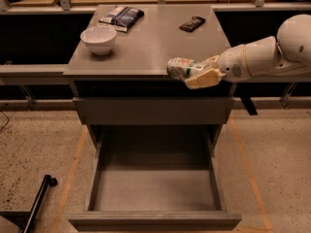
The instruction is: Place 7up can into middle drawer
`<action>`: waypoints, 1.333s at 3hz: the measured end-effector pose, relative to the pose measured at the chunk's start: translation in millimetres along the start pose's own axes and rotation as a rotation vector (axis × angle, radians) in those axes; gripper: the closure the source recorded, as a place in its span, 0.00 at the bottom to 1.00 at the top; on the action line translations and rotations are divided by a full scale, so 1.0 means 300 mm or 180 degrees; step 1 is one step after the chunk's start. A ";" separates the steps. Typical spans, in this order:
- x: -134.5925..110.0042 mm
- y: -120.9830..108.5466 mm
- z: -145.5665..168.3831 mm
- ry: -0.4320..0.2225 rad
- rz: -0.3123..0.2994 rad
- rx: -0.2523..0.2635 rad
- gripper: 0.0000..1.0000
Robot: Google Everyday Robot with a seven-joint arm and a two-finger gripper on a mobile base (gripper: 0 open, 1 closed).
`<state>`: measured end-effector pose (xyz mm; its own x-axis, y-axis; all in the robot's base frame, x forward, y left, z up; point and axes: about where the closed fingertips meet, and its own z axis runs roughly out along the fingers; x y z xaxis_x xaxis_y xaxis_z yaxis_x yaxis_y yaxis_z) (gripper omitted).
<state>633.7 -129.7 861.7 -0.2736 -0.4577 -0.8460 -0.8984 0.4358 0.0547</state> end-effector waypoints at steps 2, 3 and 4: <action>-0.011 0.044 0.035 0.0121 -0.0179 -0.0189 1.00; 0.008 0.138 0.055 0.0281 -0.0287 -0.0368 1.00; 0.087 0.253 0.088 0.0439 -0.0232 -0.0569 1.00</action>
Offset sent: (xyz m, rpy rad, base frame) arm -0.0207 0.0322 -0.0026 -0.1012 -0.0045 0.2056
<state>567.5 -88.1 829.7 -0.2391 -0.5898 -0.7713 -0.9607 0.2591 0.0997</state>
